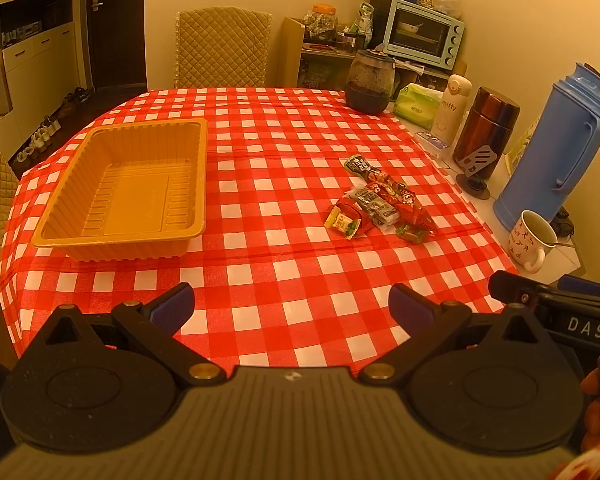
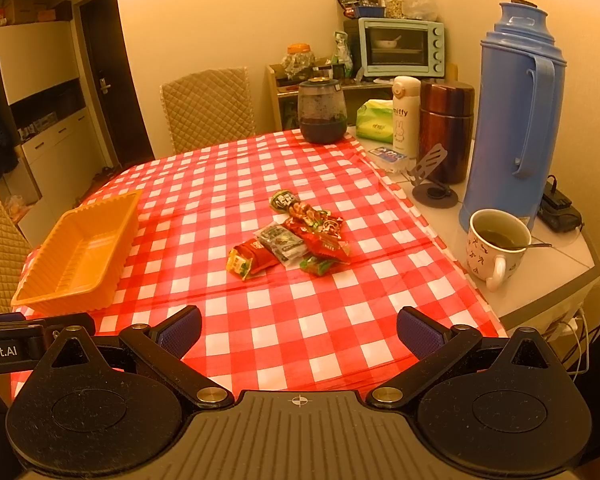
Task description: Organize snacks
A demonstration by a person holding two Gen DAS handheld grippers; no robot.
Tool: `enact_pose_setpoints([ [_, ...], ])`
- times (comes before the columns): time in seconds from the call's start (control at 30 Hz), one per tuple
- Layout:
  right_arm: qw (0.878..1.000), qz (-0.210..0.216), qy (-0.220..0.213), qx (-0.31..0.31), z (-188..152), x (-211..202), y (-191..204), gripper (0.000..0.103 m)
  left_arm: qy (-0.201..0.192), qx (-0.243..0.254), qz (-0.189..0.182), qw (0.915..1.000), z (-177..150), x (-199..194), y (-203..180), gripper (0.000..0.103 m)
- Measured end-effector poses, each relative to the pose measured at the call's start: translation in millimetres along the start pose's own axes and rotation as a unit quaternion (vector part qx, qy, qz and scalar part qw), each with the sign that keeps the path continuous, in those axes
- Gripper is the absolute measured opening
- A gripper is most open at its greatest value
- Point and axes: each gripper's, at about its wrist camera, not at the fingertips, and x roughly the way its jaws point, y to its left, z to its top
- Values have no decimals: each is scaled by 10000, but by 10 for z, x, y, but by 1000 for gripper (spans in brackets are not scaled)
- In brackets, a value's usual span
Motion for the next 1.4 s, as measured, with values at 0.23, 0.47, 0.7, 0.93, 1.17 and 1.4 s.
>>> enact_pose_setpoints([
  [0.23, 10000, -7, 1, 0, 0, -1, 4, 103, -3, 3, -2, 10000, -2, -1, 1, 102],
  [0.47, 10000, -6, -2, -2, -2, -1, 5, 103, -10, -7, 3, 10000, 6, -13, 1, 102],
  [0.7, 10000, -7, -4, 2, -1, -3, 2, 103, -11, -10, -6, 10000, 9, -16, 6, 102],
  [0.93, 10000, -13, -6, 11, -5, -3, 4, 103, -16, -8, -1, 10000, 1, -14, 6, 102],
  [1.17, 10000, -10, -7, 11, -7, -3, 2, 103, -13, -18, -14, 10000, 6, -16, 10, 102],
  [1.4, 10000, -10, -7, 18, -9, -2, 1, 103, -24, -23, -9, 10000, 28, -32, -1, 102],
])
